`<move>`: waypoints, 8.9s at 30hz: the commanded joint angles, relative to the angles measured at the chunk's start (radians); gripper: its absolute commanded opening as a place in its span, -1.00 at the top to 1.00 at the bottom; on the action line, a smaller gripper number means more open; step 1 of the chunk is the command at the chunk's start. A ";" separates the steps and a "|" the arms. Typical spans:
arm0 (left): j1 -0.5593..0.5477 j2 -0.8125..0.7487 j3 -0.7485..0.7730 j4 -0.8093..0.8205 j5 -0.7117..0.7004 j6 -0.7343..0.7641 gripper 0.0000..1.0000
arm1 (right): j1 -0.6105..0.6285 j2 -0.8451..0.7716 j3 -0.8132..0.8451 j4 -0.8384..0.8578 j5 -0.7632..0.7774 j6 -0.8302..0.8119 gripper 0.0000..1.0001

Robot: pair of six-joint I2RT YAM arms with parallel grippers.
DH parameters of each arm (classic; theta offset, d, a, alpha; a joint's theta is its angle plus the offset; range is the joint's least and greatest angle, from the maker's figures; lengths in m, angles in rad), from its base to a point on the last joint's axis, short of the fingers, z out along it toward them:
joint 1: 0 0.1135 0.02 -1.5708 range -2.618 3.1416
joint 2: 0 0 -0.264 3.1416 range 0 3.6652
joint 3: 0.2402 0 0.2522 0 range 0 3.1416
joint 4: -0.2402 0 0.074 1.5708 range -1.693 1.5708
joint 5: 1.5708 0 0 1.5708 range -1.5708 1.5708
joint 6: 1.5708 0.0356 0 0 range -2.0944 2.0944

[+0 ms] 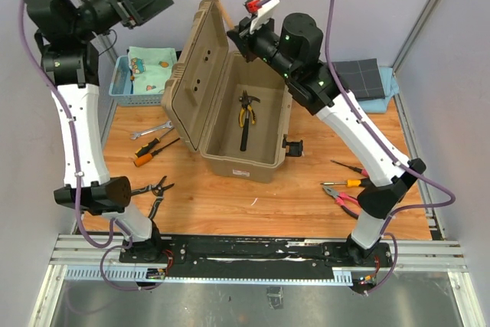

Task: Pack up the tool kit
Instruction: Place the hammer in the toolbox, then pick up the screwdriver from the center of the board.

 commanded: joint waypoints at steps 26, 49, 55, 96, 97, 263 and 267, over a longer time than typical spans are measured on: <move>0.416 -0.112 -0.083 -0.248 -0.164 0.181 -0.24 | -0.157 0.288 -0.013 -0.548 0.364 0.437 0.99; 0.422 -0.163 -0.133 -0.379 -0.211 0.270 -0.24 | -0.096 0.491 -0.058 -0.564 0.306 0.547 0.82; 0.422 -0.224 -0.252 -0.394 -0.223 0.305 -0.24 | -0.099 0.526 -0.025 -0.563 0.281 0.554 0.69; 0.257 0.050 -0.581 -0.707 -0.612 1.332 -0.20 | -0.113 0.172 0.138 -0.461 0.229 0.294 -0.61; 0.257 0.063 -0.586 -0.712 -0.624 1.383 -0.22 | -0.114 0.167 0.131 -0.461 0.227 0.289 -0.63; 0.046 0.151 -0.008 0.267 -0.127 0.263 -0.42 | -0.248 0.020 -0.082 -0.191 -0.253 0.356 0.98; 0.213 0.112 -0.070 0.202 -0.212 0.292 -0.42 | -0.248 0.101 0.035 -0.437 -0.152 0.311 0.98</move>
